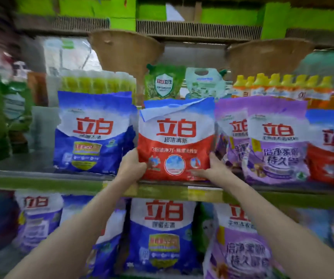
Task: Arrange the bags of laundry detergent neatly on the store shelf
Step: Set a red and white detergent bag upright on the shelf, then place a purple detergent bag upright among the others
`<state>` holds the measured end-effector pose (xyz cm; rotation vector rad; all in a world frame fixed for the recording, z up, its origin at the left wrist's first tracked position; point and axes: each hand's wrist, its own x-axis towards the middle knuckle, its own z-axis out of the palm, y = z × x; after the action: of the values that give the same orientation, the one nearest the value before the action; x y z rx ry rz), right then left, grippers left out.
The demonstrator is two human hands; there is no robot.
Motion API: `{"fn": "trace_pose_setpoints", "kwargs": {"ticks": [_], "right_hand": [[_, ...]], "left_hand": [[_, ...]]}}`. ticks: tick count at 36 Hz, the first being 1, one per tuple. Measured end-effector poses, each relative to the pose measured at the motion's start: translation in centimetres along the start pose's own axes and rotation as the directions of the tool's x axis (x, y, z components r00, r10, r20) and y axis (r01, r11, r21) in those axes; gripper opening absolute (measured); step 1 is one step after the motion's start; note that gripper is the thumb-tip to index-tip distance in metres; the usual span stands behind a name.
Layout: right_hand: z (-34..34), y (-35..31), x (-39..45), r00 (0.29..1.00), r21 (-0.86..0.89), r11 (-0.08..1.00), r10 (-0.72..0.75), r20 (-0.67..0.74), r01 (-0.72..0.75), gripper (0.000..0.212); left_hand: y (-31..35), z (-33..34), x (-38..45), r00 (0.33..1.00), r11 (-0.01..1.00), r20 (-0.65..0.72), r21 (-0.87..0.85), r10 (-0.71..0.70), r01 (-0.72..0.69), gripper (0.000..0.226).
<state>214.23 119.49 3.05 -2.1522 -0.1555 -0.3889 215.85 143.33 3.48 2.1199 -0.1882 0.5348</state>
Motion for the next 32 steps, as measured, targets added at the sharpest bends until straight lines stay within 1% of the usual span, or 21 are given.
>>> {"fn": "trace_pose_setpoints", "kwargs": {"ticks": [5,7,10,12,14,17,19,21,23,25,27,29,32], "right_hand": [[0.3,-0.4,-0.4,0.999,0.004,0.999,0.039,0.013,-0.039,0.075],[0.1,-0.2,-0.4,0.996,-0.014,0.996,0.083,0.024,-0.082,0.076],[-0.2,-0.2,-0.4,0.993,-0.064,0.991,0.112,-0.024,-0.114,0.073],[-0.2,-0.3,-0.5,0.992,-0.102,0.987,0.118,-0.047,-0.122,0.07],[-0.1,-0.5,-0.6,0.989,-0.181,0.973,0.131,-0.065,-0.141,0.071],[-0.1,-1.2,-0.9,0.99,-0.291,0.947,0.113,-0.083,-0.133,0.072],[-0.2,-1.4,-1.4,0.989,-0.357,0.925,0.097,-0.113,-0.131,0.071],[-0.7,-0.7,-2.2,0.986,-0.434,0.894,0.047,-0.159,-0.112,0.076],[-1.4,0.3,-3.3,0.981,-0.473,0.876,0.002,-0.192,-0.094,0.071],[-2.8,1.7,-4.4,0.965,-0.465,0.881,-0.038,-0.259,-0.09,0.055],[-5.0,3.0,-5.3,0.93,-0.402,0.908,-0.044,-0.364,-0.115,0.038],[-8.1,4.6,-6.2,0.885,-0.33,0.93,-0.014,-0.465,-0.158,0.028],[-12.6,6.7,-7.4,0.832,-0.31,0.924,0.014,-0.555,-0.222,0.02]], "left_hand": [[-0.7,-1.2,-0.5,0.985,1.0,0.172,-0.019,-0.003,0.007,0.044],[-1.0,-1.2,-0.7,0.978,0.999,0.208,-0.043,0.002,0.007,0.046],[-1.0,-1.2,-1.0,0.977,1.0,0.212,0.003,0.021,-0.022,0.046],[-1.0,-1.1,-1.2,0.983,0.998,0.181,0.059,0.018,-0.029,0.045],[-0.9,-0.7,-1.4,0.992,0.994,0.124,0.097,0.03,-0.042,0.044],[-0.4,0.1,-2.0,0.999,0.993,-0.031,0.11,0.039,-0.035,0.048],[0.4,0.5,-2.4,0.987,0.97,-0.145,0.243,0.07,-0.033,0.053],[1.5,1.1,-3.1,0.963,0.916,-0.197,0.39,0.182,-0.093,0.05],[3.0,2.2,-3.7,0.945,0.898,-0.156,0.387,0.289,-0.21,0.045],[4.5,3.6,-4.3,0.928,0.885,-0.061,0.329,0.369,-0.33,0.038],[6.3,5.6,-4.5,0.904,0.862,0.049,0.283,0.424,-0.42,0.028],[8.5,8.0,-4.5,0.876,0.842,0.148,0.243,0.458,-0.481,0.023],[10.9,11.6,-4.5,0.856,0.846,0.233,0.176,0.461,-0.504,0.02]]}}
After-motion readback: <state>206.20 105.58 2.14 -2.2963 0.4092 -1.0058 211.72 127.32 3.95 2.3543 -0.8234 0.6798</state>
